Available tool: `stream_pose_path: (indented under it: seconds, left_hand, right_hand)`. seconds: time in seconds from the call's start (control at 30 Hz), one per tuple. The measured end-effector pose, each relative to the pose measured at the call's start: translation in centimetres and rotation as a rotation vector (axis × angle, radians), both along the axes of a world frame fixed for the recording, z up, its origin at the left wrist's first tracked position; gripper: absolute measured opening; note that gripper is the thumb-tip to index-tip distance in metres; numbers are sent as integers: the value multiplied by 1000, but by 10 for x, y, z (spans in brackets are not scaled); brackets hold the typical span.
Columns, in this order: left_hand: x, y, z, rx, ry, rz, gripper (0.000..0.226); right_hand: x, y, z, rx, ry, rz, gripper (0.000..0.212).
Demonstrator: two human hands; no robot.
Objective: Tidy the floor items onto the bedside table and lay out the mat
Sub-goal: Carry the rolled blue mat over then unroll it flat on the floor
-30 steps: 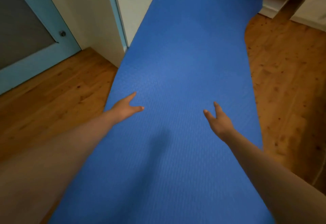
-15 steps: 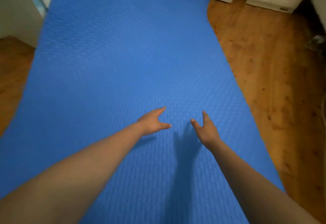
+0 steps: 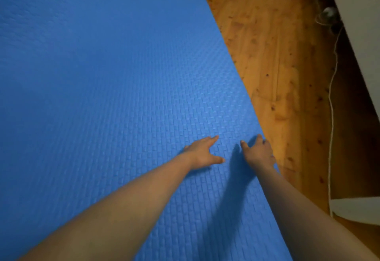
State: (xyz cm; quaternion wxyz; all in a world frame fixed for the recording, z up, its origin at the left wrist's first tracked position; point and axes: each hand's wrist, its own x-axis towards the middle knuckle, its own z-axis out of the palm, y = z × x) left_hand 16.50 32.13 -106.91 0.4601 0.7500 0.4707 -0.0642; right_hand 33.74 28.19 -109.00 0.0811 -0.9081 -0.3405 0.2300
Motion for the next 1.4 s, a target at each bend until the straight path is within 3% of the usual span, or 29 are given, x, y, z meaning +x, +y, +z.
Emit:
stream_pose_path:
  seconds: [0.33, 0.57, 0.73, 1.0, 1.27, 1.4]
  left_hand:
    - [-25, 13, 3, -75, 30, 146, 80]
    - [-7, 0, 11, -85, 117, 78, 74]
    - [-5, 1, 15, -81, 157, 46, 76]
    - [-1, -3, 16, -65, 198, 15, 75]
    - [6, -12, 13, -98, 149, -37, 74]
    - [7, -13, 11, -82, 133, -64, 74]
  right_hand:
    - [3, 30, -9, -49, -51, -66, 77]
    - [-1, 27, -12, -20, -75, -65, 80]
    - [14, 31, 2, 98, -73, -123, 93]
    - [23, 29, 17, 220, 37, -201, 96]
    - [55, -7, 8, 252, 88, -256, 93]
    - [85, -40, 11, 208, 59, -407, 102]
